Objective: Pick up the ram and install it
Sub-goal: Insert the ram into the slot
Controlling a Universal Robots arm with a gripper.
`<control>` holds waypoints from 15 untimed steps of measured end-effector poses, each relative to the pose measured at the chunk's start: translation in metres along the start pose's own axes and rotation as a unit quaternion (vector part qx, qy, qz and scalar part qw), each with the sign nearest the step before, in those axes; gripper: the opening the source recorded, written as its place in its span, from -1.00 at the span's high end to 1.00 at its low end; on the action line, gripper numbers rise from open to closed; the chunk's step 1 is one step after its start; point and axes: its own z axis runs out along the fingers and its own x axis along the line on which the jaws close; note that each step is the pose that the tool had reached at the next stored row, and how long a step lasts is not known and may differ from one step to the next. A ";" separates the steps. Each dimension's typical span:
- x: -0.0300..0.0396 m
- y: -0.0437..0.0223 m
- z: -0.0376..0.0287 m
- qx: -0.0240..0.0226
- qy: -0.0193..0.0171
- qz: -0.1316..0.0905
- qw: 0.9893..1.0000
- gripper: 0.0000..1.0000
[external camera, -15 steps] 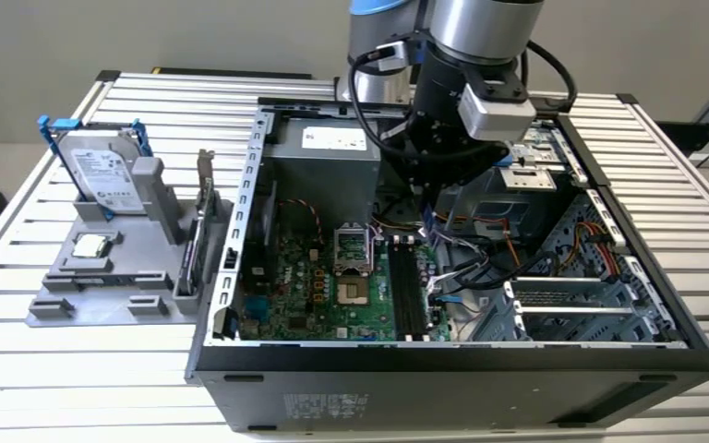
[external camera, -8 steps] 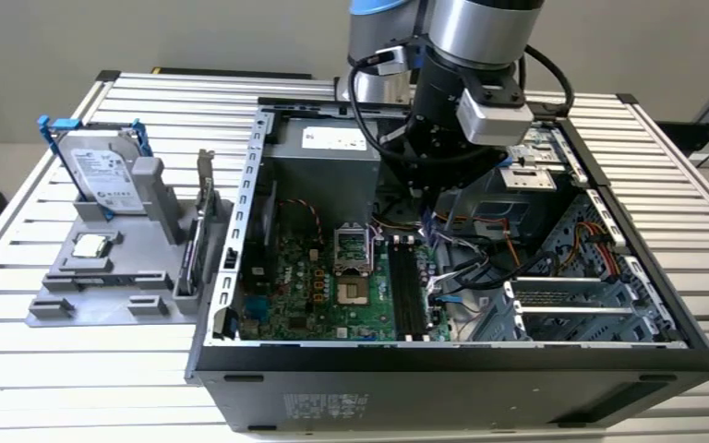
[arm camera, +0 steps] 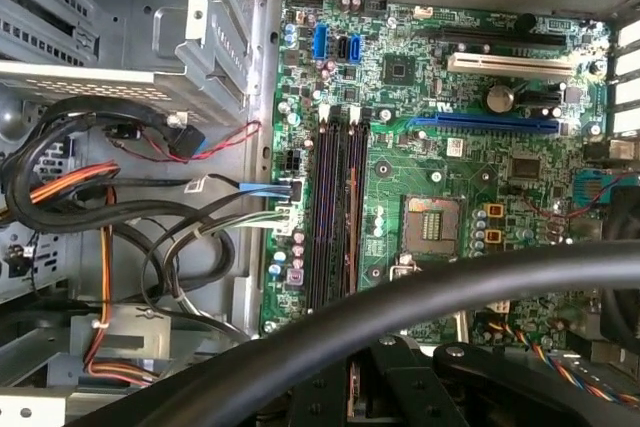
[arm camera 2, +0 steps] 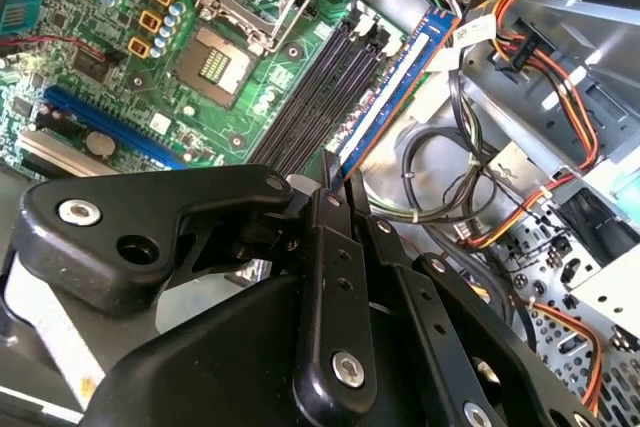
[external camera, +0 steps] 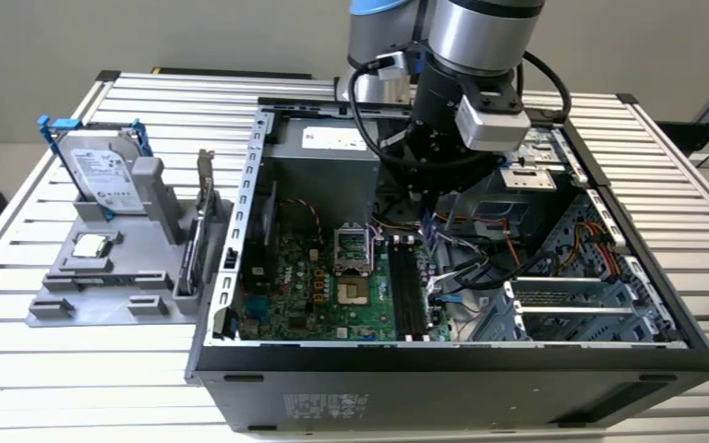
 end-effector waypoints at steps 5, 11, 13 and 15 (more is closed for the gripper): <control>0.0044 0.0000 0.0025 0.000 -0.001 0.009 1.000 1.00; 0.0049 -0.0003 0.0068 0.000 -0.001 0.012 1.000 1.00; 0.0050 -0.0004 0.0082 -0.001 -0.001 0.012 1.000 1.00; 0.0050 -0.0005 0.0096 -0.002 -0.001 0.012 1.000 1.00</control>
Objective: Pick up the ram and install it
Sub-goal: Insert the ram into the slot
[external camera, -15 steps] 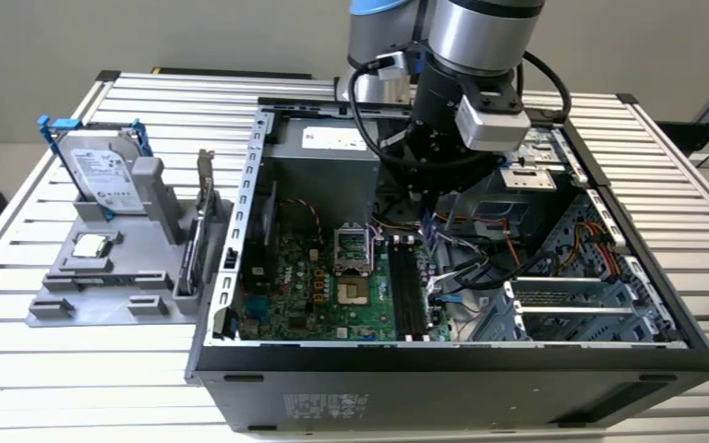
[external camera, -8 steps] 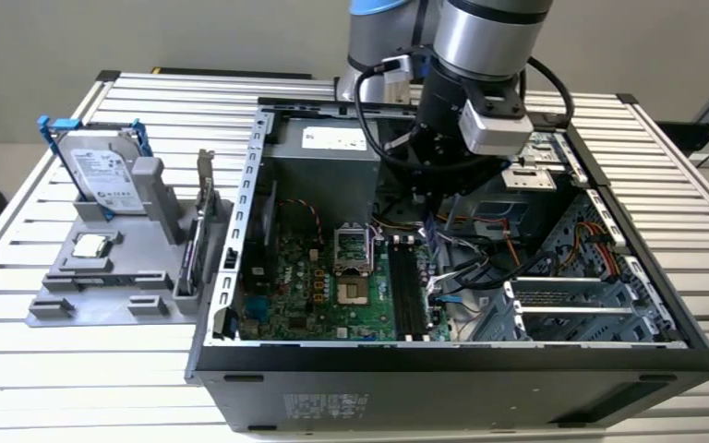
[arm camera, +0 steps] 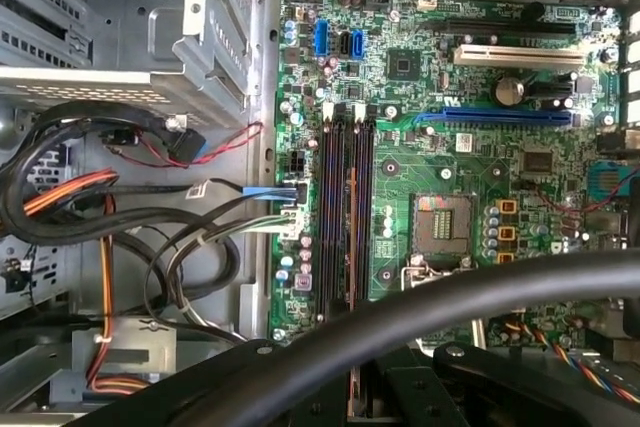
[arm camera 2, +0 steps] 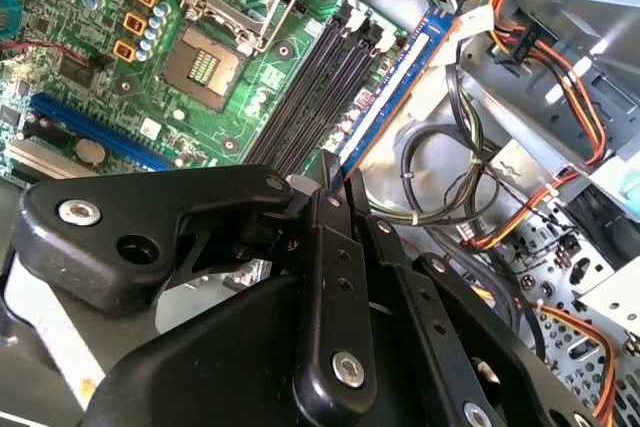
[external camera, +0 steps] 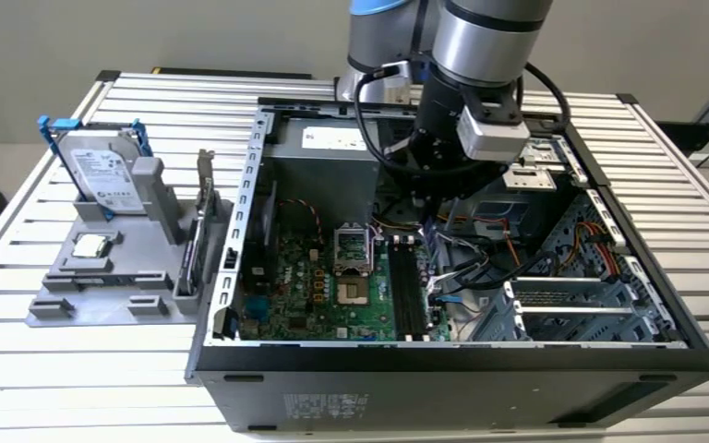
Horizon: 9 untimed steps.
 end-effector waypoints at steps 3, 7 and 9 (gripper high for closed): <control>0.0000 -0.0001 0.0019 -0.001 0.000 0.000 1.000 1.00; 0.0001 -0.0003 0.0043 -0.003 0.000 0.000 1.000 1.00; 0.0002 -0.0003 0.0053 -0.003 0.000 0.000 1.000 1.00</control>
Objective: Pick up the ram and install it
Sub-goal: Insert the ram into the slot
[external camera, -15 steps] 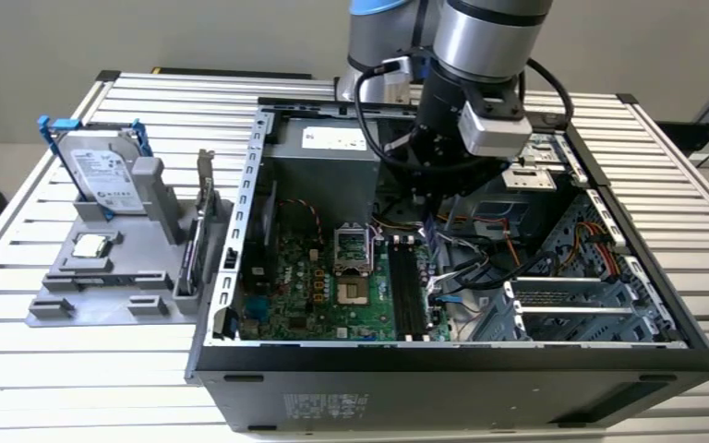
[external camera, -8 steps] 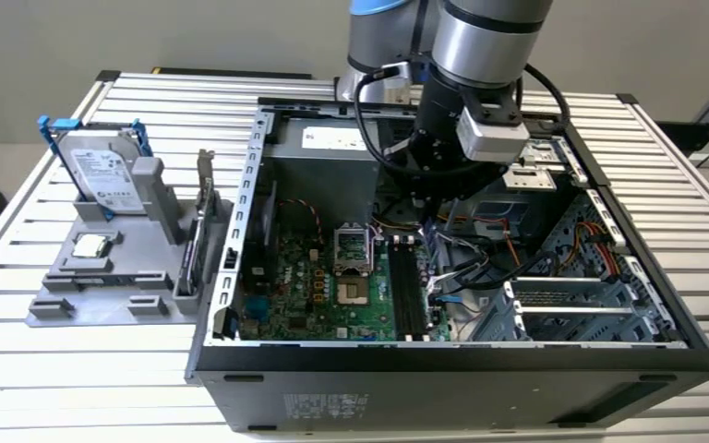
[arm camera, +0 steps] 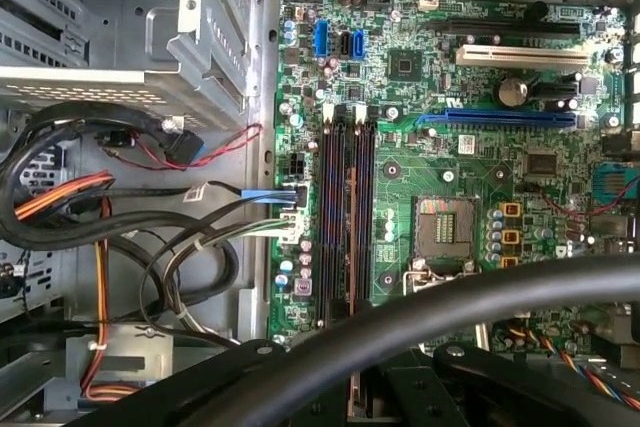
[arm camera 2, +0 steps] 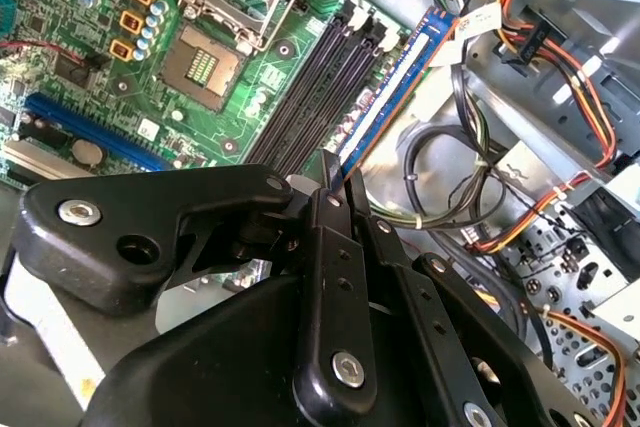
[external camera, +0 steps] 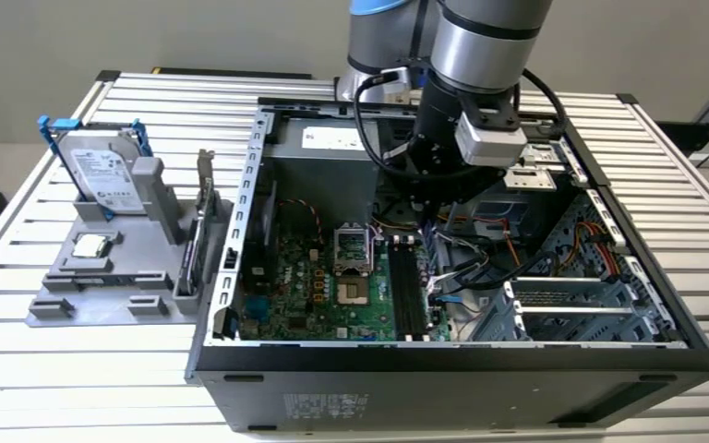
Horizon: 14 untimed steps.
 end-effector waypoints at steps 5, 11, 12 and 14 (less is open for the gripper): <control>0.0000 0.0000 0.0005 0.000 0.000 0.000 1.000 1.00; 0.0001 0.0000 0.0006 0.000 0.000 0.000 1.000 1.00; 0.0001 0.0000 0.0006 0.000 0.000 0.000 1.000 1.00; 0.0002 0.0000 0.0006 0.000 0.000 0.000 1.000 1.00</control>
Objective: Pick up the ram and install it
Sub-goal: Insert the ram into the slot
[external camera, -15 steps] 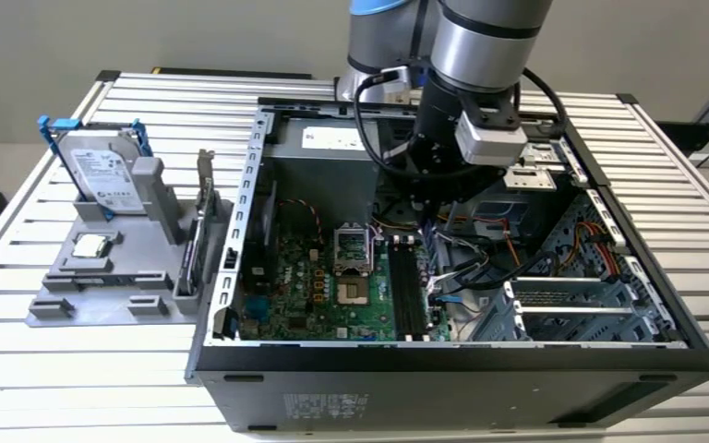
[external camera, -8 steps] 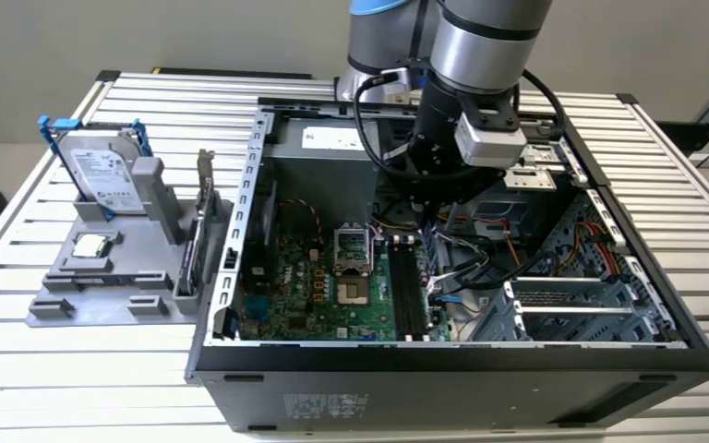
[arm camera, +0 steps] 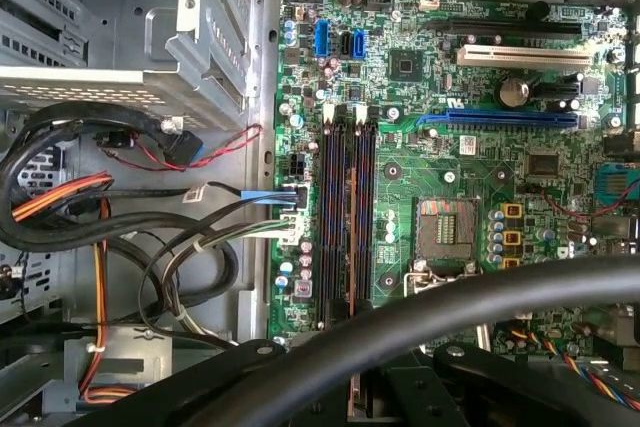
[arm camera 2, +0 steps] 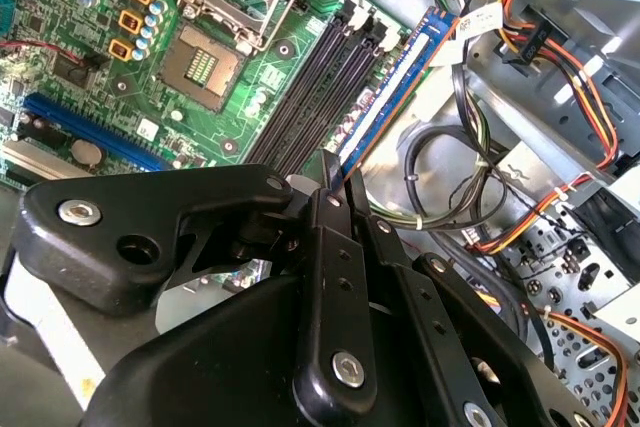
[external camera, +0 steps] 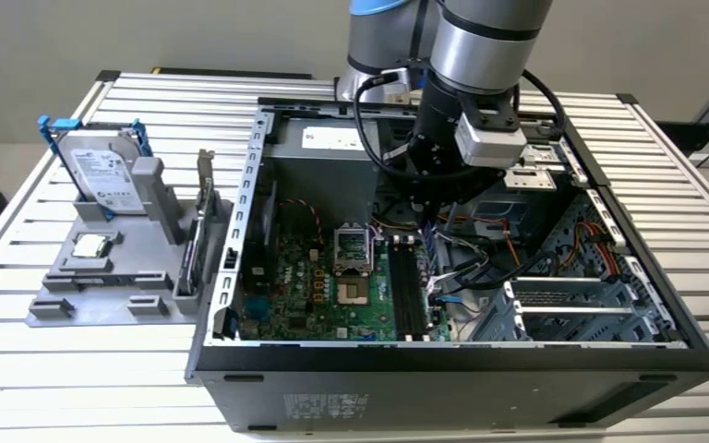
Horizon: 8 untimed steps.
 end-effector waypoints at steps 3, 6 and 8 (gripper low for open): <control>0.0001 0.0000 0.0000 0.000 0.000 0.000 1.000 1.00; 0.0006 0.0002 0.0005 0.000 0.000 0.000 1.000 1.00; 0.0011 0.0004 0.0006 0.000 0.000 0.000 1.000 1.00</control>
